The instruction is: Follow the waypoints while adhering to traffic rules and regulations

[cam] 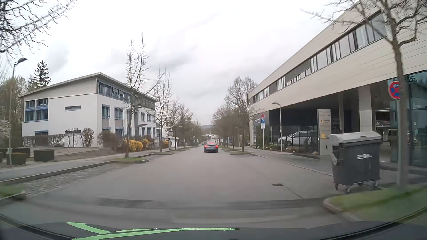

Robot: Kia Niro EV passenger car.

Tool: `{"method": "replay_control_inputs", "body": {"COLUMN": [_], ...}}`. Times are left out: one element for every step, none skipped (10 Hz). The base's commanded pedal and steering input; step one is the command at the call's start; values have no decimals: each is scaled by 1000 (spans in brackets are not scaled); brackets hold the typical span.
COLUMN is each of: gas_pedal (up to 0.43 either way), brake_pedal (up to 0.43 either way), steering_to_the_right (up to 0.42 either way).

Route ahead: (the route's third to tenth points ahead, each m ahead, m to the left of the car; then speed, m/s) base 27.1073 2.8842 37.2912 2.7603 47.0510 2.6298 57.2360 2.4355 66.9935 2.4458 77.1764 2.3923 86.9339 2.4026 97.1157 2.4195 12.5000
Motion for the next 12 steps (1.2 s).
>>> {"method": "replay_control_inputs", "body": {"gas_pedal": [0, 0, 0, 0, 0, 0, 0, 0, 0, 0, 0, 0], "brake_pedal": [0, 0, 0, 0, 0, 0, 0, 0, 0, 0, 0, 0], "steering_to_the_right": [2, 2, 2, 2, 2, 2, 2, 2, 2, 2, 2, 1]}}
